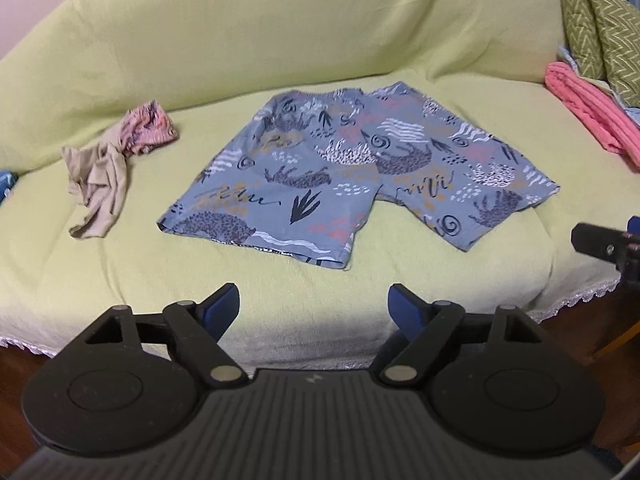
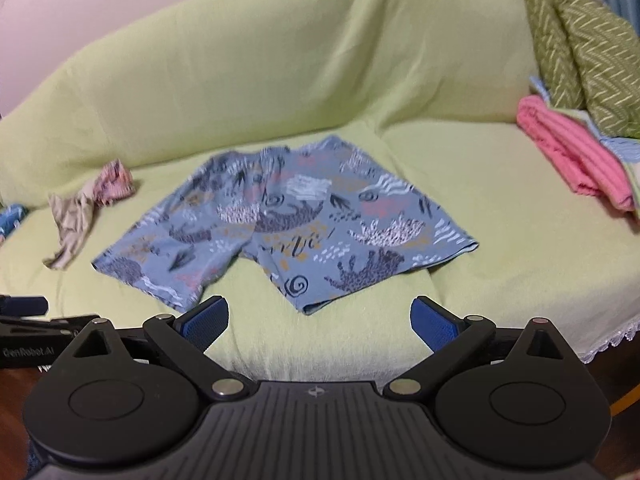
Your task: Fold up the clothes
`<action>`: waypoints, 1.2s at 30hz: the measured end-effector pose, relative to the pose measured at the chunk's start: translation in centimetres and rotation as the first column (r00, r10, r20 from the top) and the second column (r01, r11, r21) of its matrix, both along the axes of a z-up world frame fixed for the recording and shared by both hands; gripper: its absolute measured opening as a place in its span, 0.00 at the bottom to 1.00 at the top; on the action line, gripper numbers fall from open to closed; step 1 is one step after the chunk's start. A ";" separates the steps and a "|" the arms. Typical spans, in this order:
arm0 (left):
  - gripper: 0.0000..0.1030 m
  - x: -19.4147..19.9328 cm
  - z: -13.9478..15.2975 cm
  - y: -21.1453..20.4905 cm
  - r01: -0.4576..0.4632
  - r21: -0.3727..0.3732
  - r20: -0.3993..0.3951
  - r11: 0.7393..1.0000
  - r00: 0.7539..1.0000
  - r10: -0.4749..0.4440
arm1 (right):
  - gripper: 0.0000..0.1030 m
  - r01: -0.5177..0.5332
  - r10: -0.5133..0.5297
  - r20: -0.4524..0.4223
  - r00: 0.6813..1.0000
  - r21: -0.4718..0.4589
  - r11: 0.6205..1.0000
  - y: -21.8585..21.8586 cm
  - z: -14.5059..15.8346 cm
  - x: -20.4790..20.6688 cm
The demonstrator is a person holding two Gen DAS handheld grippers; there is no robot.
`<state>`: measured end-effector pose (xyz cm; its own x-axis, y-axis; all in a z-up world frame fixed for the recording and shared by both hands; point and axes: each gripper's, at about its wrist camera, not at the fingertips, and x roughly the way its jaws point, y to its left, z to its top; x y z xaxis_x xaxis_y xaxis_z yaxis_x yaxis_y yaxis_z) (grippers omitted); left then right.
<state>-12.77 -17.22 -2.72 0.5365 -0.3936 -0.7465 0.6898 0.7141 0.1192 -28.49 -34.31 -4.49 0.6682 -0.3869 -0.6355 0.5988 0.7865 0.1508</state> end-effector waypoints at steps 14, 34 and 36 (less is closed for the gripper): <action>0.81 10.7 -7.7 -8.1 0.306 -0.020 0.025 0.952 0.952 -0.305 | 0.91 0.038 -0.037 -0.013 0.999 0.113 0.993 -11.2 -6.7 9.7; 0.82 16.7 7.0 -19.0 0.107 0.233 -0.237 0.967 0.970 -0.050 | 0.90 -0.518 0.503 -0.208 0.839 -0.019 0.855 -21.4 17.1 23.8; 0.82 15.4 7.1 -21.4 0.020 0.247 -0.236 0.969 0.971 0.040 | 0.88 -0.623 0.606 -0.217 0.765 -0.010 0.782 -24.5 16.7 24.2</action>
<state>2.64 -38.66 4.42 0.3349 -0.1772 -0.9255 0.7125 0.6904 0.1256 -4.28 -58.82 12.24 0.6483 0.0116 -0.7613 -0.0071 0.9999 0.0092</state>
